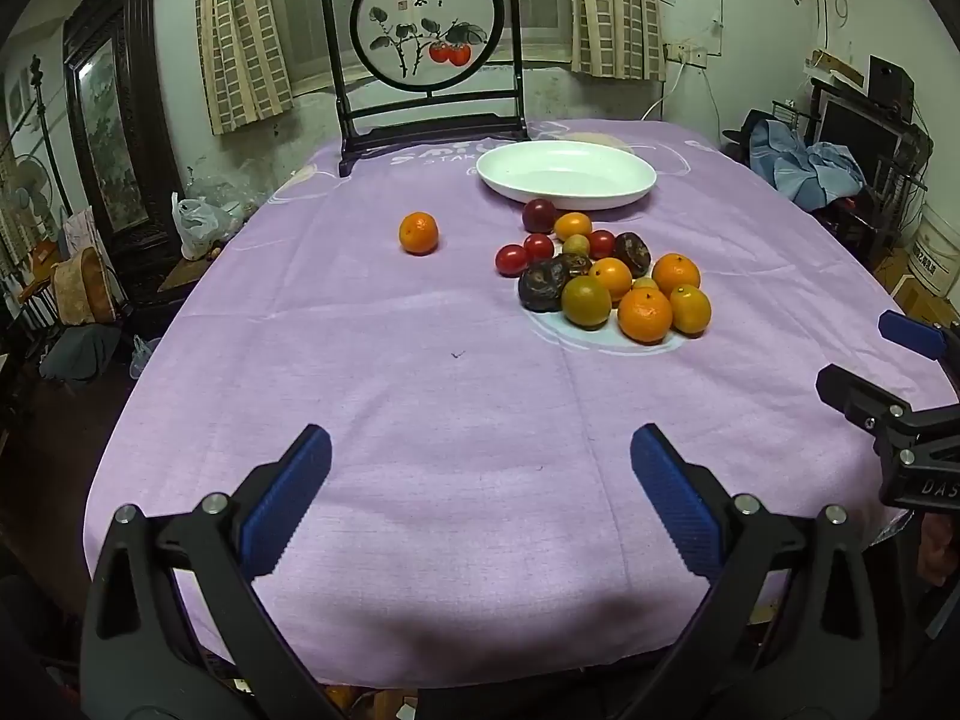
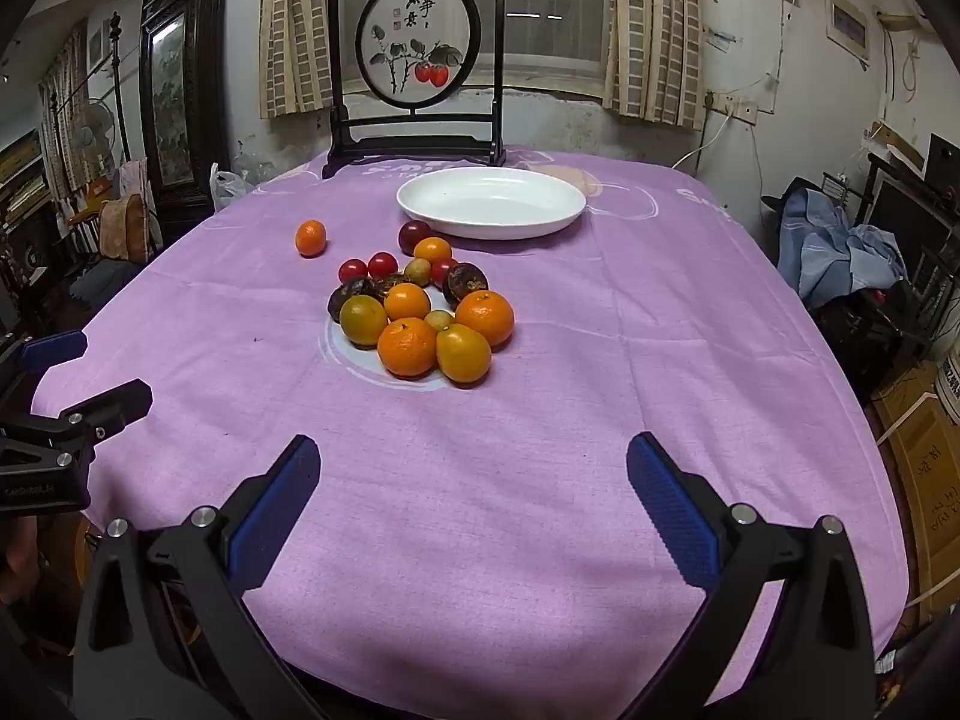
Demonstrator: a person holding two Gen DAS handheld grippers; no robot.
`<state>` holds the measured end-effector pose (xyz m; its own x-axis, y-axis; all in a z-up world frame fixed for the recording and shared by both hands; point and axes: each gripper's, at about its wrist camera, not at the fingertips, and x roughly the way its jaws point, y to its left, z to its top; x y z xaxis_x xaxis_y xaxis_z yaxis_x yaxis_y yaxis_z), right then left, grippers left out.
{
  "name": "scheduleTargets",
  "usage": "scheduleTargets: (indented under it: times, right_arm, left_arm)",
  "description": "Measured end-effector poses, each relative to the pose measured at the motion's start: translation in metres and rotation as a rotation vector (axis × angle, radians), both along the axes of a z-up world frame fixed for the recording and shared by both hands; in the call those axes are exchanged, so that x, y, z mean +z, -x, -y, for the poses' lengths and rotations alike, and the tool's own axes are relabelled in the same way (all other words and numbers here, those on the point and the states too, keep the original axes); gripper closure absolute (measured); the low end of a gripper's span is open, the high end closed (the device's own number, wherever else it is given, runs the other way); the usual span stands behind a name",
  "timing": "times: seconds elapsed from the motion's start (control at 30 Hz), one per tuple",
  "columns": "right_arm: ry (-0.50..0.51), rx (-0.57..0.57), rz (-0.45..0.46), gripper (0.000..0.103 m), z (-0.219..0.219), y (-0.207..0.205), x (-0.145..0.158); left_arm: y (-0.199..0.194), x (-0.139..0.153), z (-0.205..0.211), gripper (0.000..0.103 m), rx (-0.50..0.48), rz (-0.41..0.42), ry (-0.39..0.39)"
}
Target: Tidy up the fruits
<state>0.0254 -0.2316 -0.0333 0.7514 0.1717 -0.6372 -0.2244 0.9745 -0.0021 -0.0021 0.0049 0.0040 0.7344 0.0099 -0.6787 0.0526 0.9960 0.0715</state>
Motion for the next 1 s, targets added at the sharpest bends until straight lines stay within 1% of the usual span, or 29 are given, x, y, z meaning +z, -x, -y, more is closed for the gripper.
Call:
scheduleTargets:
  times: [1.0]
  right_arm:
    - [0.000, 0.002, 0.002, 0.001, -0.0022, 0.0001, 0.0004]
  left_arm:
    - [-0.0016, -0.0013, 0.0018, 0.002, 0.000, 0.000, -0.005]
